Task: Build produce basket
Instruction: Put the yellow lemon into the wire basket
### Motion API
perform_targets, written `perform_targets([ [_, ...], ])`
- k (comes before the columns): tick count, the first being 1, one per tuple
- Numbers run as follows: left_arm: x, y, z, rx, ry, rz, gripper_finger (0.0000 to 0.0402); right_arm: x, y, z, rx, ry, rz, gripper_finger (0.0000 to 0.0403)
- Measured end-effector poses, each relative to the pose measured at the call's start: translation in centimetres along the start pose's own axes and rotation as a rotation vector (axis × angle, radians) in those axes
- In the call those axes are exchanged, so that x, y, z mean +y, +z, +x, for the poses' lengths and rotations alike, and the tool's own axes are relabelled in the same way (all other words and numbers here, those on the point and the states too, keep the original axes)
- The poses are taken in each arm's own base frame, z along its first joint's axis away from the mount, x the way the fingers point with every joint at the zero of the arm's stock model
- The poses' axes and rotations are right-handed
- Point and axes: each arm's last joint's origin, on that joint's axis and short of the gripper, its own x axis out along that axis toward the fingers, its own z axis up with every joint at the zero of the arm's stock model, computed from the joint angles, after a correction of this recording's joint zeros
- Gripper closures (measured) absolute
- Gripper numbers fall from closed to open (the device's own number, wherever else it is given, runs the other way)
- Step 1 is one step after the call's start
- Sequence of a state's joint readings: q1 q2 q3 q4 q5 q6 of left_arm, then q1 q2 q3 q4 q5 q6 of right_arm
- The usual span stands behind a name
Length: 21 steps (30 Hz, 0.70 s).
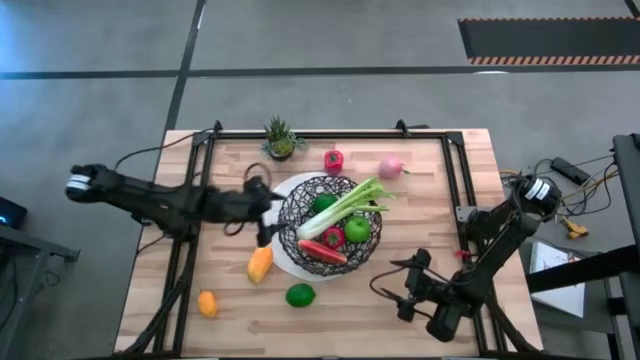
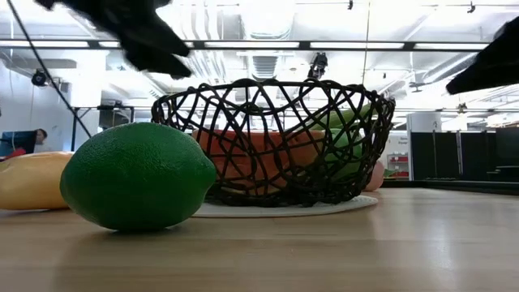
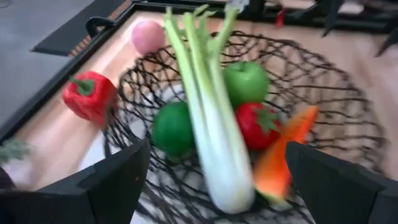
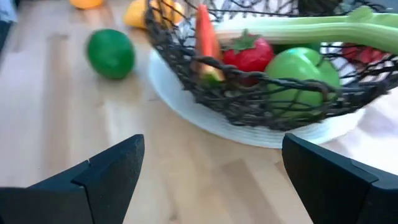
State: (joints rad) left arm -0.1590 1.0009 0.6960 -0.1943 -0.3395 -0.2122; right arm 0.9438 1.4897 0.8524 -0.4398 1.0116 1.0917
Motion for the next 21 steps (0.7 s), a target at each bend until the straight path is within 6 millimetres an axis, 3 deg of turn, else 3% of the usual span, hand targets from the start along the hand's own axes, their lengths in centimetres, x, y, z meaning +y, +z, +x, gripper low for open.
perform_targets([
  [5, -2.0, -2.9, -3.0, -0.048, -0.060, -0.041, 0.0046, 1.7, -0.5, -0.5, -0.043, 0.090, 0.029, 0.0039],
  [10, -5.3, -5.3, -4.8, -0.073, -0.096, -0.049, 0.0046, 3.7, -0.7, 0.5, -0.103, 0.158, 0.026, 0.0039],
  [21, -14.5, -8.8, -6.4, 0.056, -0.201, -0.145, 0.0046, 5.7, -0.7, 2.3, -0.205, 0.211, -0.002, 0.0039],
])
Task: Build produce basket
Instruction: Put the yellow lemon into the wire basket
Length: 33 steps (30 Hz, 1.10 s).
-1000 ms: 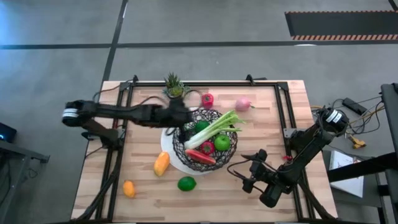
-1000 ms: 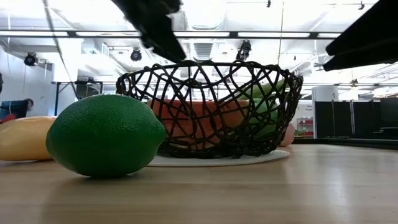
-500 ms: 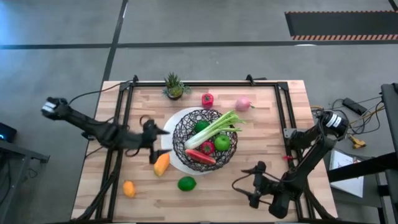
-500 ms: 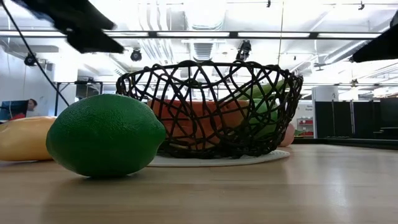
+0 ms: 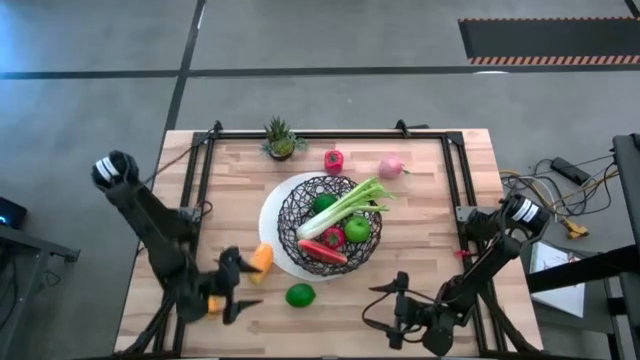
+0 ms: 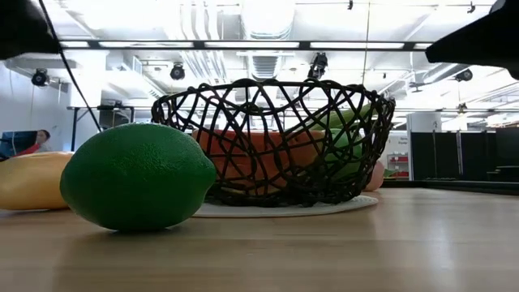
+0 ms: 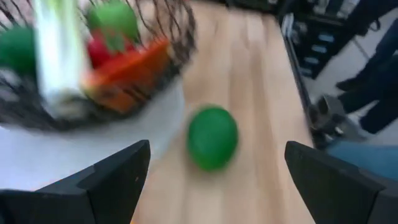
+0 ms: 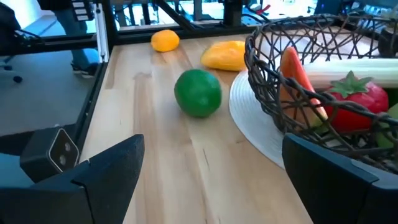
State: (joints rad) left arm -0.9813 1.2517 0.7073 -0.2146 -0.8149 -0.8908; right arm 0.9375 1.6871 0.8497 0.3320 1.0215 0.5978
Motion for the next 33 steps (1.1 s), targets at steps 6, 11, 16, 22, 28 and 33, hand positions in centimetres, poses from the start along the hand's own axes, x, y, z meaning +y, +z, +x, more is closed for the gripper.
perform_targets([
  [6, -2.4, -0.8, 0.3, 0.409, 0.217, -0.085, 0.0046, 0.0, 0.5, -0.1, -0.011, 0.004, -0.019, 0.0039],
  [11, -3.6, 0.3, -0.8, 0.792, 0.427, -0.174, 0.0046, 0.2, 0.9, 0.1, -0.020, 0.004, -0.068, 0.0039],
  [16, -3.9, 0.7, -1.8, 0.902, 0.511, -0.447, 0.0046, 0.1, 1.0, 0.3, -0.021, -0.006, -0.106, 0.0039],
  [22, -2.4, 0.1, -2.5, 0.954, 0.601, -0.603, 0.0046, 0.0, 1.0, 0.4, -0.020, -0.009, -0.153, 0.0039],
  [28, -0.1, -1.7, -1.9, 1.096, 0.605, -0.722, 0.0046, 0.0, 1.0, 0.4, -0.019, -0.009, -0.176, 0.0039],
  [33, 1.5, -3.2, -0.9, 1.145, 0.572, -0.777, 0.0046, 0.0, 1.0, 0.4, -0.019, -0.008, -0.176, 0.0039],
])
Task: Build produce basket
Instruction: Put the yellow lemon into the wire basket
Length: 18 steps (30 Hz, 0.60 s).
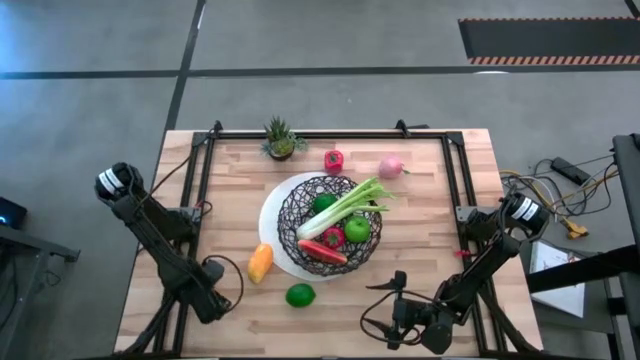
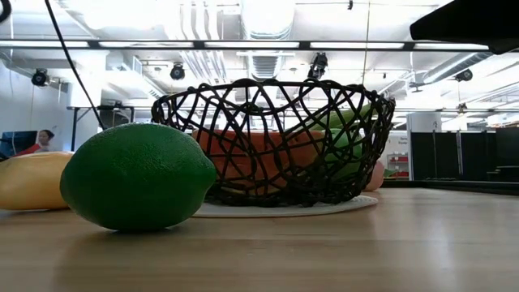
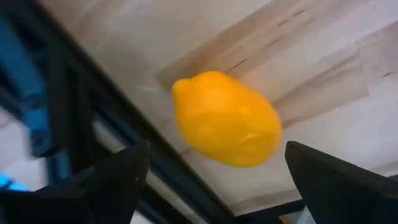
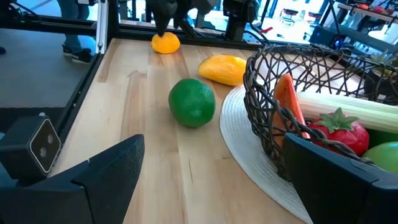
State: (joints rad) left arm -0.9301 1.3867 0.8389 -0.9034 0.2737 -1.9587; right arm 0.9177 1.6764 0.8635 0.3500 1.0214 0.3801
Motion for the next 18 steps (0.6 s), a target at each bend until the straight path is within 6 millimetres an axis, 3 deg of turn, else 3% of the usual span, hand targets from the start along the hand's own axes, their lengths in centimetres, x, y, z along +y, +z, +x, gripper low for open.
perform_targets([
  [10, 0.0, 1.3, 2.5, 0.087, -0.069, -0.024, 0.0046, 0.0, 0.0, 0.0, 0.001, 0.001, 0.000, 0.0039],
  [18, 0.2, 1.4, 2.7, 0.081, -0.067, -0.021, 0.0046, 0.0, 0.0, 0.0, 0.001, 0.002, 0.000, 0.0039],
])
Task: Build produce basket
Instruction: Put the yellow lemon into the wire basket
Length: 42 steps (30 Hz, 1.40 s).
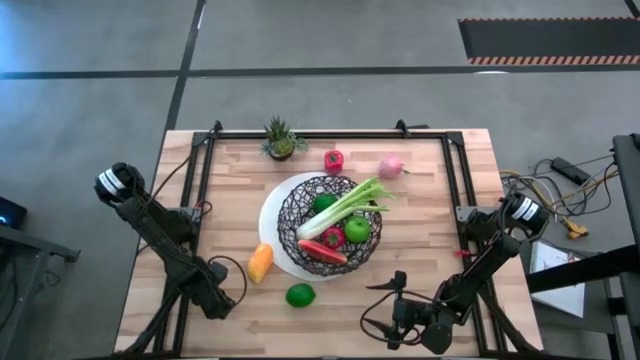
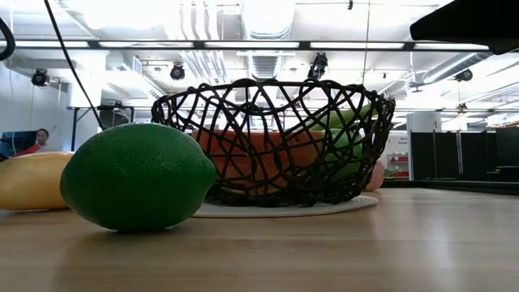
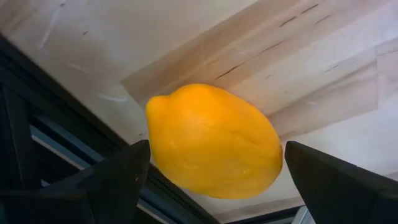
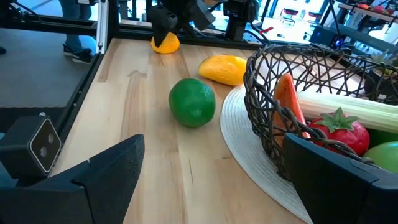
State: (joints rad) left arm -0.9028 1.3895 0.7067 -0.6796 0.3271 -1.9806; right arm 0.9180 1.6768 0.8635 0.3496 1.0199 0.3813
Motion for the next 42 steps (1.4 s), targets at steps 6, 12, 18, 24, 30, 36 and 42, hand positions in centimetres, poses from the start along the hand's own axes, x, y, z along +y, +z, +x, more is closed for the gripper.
perform_targets([
  [6, 0.1, 0.2, 0.2, -0.025, -0.010, 0.001, 0.0059, 0.0, 0.0, 0.0, 0.001, 0.002, 0.002, 0.0039],
  [12, 0.1, 0.4, 0.7, -0.002, -0.042, 0.012, 0.0117, 0.0, 0.0, 0.0, 0.001, 0.002, 0.001, 0.0039],
  [18, -0.1, 0.2, 0.6, 0.003, -0.062, 0.046, 0.0135, 0.0, 0.0, 0.0, 0.001, 0.003, 0.001, 0.0039],
  [24, -0.9, -0.3, 0.0, 0.001, -0.094, 0.147, 0.0137, 0.0, 0.0, 0.0, 0.001, 0.003, 0.001, 0.0039],
  [30, -1.9, -1.0, -1.0, -0.015, -0.150, 0.293, 0.0138, 0.0, 0.0, 0.0, 0.001, 0.002, 0.001, 0.0039],
  [36, -3.3, -1.0, -2.1, -0.160, -0.262, 0.420, 0.0138, 0.0, 0.0, 0.0, 0.001, 0.002, 0.002, 0.0039],
  [42, -5.7, -0.2, -4.2, -0.535, -0.429, 0.632, 0.0139, 0.0, 0.0, 0.0, 0.001, 0.002, 0.004, 0.0039],
])
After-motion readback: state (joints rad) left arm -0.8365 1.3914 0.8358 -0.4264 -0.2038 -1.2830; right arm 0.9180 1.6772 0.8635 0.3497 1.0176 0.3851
